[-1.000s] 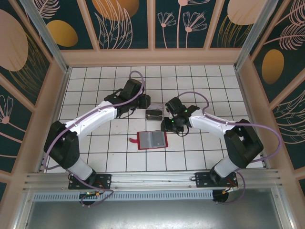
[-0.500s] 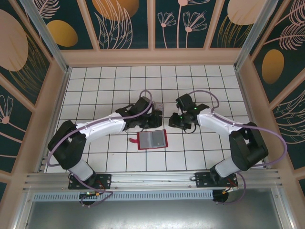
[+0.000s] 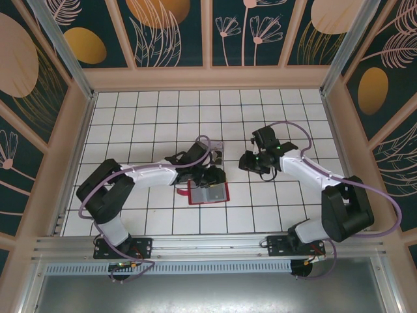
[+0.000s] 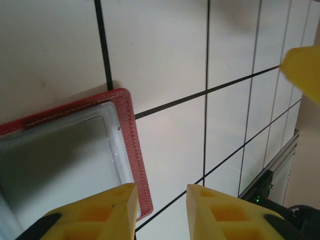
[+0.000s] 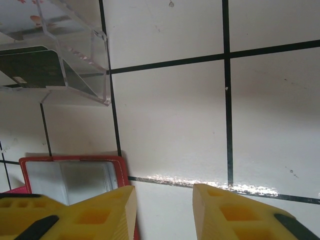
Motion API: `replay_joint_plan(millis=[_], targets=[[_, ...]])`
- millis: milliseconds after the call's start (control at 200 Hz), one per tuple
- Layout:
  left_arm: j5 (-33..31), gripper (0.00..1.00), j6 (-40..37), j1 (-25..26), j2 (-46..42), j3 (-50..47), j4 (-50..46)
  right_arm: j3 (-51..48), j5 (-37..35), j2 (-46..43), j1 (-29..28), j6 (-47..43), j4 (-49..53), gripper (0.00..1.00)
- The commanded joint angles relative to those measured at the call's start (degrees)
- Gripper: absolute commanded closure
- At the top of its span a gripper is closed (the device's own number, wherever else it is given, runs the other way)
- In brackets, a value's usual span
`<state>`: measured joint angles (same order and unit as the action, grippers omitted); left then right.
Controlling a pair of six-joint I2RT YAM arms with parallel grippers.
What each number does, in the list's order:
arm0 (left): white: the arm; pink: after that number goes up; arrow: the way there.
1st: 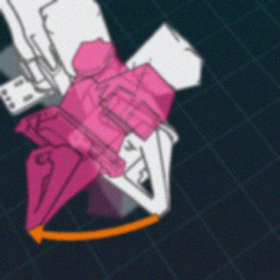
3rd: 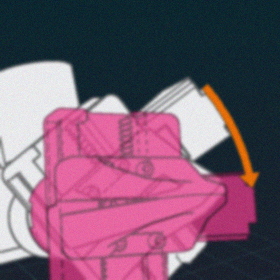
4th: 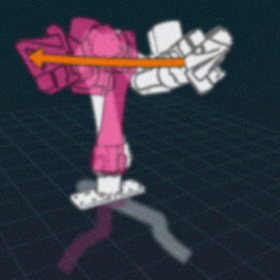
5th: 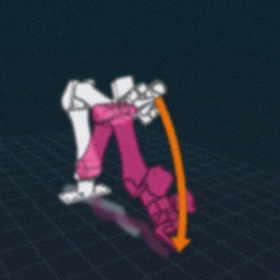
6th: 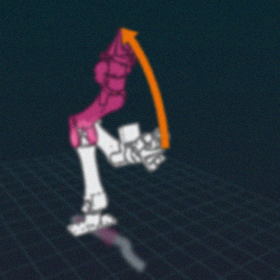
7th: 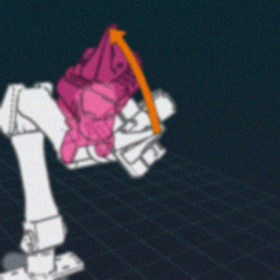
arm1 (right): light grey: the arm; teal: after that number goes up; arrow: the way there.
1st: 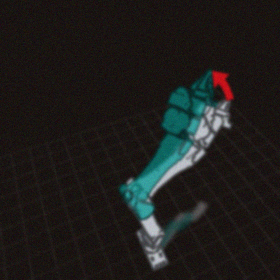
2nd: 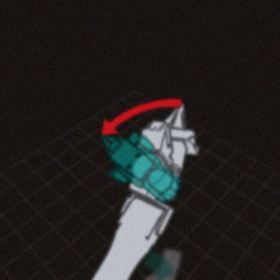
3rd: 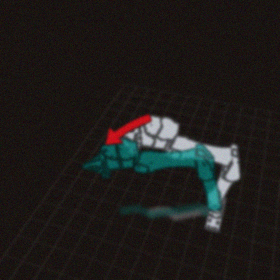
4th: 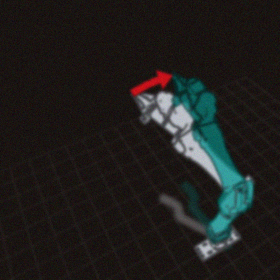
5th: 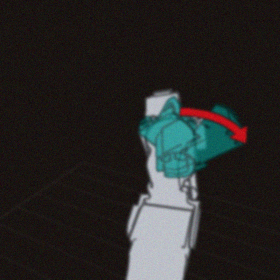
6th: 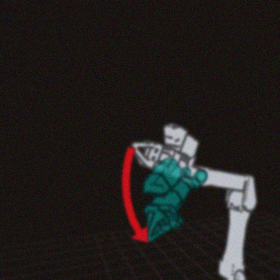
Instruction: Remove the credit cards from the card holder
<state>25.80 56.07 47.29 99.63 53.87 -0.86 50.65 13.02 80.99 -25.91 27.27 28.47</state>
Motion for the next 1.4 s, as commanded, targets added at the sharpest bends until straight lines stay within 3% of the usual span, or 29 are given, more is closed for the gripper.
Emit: replay_joint_plan(millis=[0,495,821,1186,1396], targets=[[2.3,0.68,0.8,0.6,1.8,-0.3,1.2,-1.0,0.3,-1.3,0.4,-1.1,1.0,0.64],[1.3,0.68,-1.2,1.1,6.0,2.3,-3.7,-1.7,0.3,-1.6,0.4,-1.0,0.9,0.64],[-8.2,0.68,-6.3,2.1,6.2,8.5,-18.7,-1.6,0.5,-1.6,0.5,-1.1,0.8,0.64],[-12.2,0.65,-5.7,3.2,7.1,10.1,-23.1,-1.8,0.5,-1.5,0.5,-1.4,0.6,0.64],[-18.4,0.63,-6.6,4.4,8.7,14.5,-30.0,-2.1,0.9,-1.5,0.5,-1.5,0.1,0.65]])
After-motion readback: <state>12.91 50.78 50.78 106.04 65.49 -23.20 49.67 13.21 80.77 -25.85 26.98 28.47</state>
